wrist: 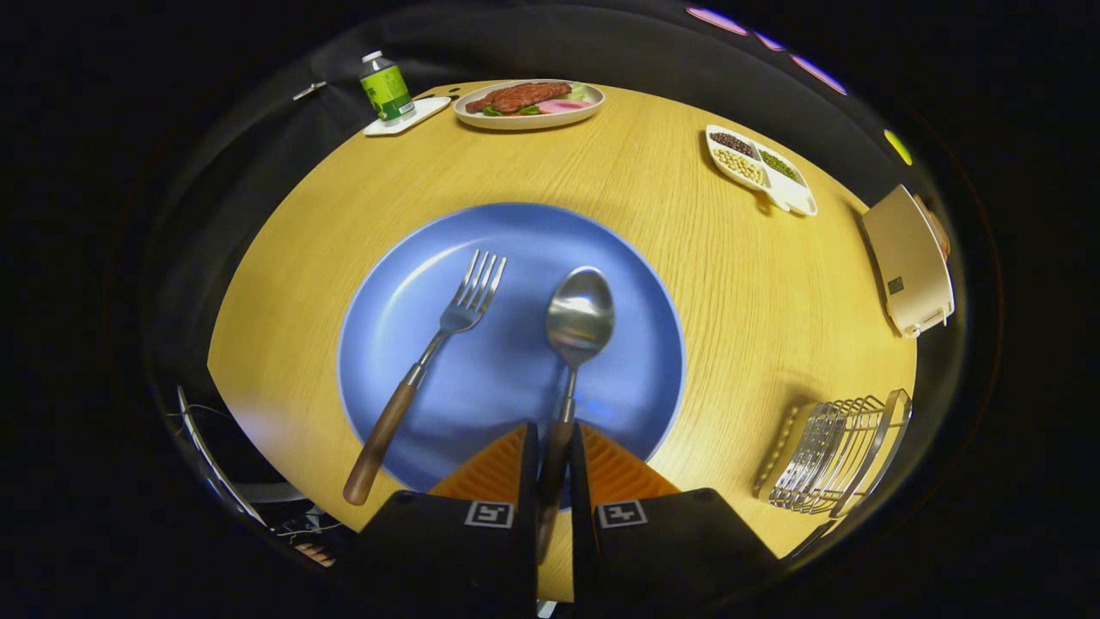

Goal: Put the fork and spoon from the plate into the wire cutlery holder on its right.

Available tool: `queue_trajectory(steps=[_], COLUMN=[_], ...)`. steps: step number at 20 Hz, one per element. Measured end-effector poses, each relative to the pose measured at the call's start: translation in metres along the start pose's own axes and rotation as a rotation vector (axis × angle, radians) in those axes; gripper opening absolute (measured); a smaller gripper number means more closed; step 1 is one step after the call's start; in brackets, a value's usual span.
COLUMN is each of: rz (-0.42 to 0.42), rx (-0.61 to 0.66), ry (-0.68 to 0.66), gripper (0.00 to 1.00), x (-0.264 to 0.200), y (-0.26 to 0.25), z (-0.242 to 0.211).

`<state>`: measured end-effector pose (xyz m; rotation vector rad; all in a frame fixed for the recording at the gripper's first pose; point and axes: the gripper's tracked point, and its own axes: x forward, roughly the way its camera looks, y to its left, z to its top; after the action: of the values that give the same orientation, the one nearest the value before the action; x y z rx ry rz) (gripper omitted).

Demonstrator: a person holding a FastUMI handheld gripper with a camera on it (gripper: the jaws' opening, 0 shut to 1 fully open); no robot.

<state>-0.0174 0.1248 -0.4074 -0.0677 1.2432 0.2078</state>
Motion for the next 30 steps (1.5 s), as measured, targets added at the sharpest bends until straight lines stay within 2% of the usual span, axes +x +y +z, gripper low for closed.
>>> queue_trajectory(steps=[2, 7, 15, 20, 23, 25, 30], rz=[0.065, 0.137, 0.139, 0.12, 0.09, 0.112, 0.079], rx=[0.024, 0.022, 0.057, 0.068, 0.035, 0.041, -0.052], ry=[0.026, 0.023, 0.009, 0.068, 0.143, 0.205, 0.306], gripper=[0.15, 0.09, 0.07, 0.07, 0.07, 0.07, 0.07], x=[-0.002, -0.018, -0.111, -0.166, -0.183, -0.192, -0.187], y=[0.005, 0.003, -0.049, -0.099, -0.135, -0.151, -0.204], z=[-0.002, -0.002, 0.003, -0.023, -0.046, -0.055, -0.063])
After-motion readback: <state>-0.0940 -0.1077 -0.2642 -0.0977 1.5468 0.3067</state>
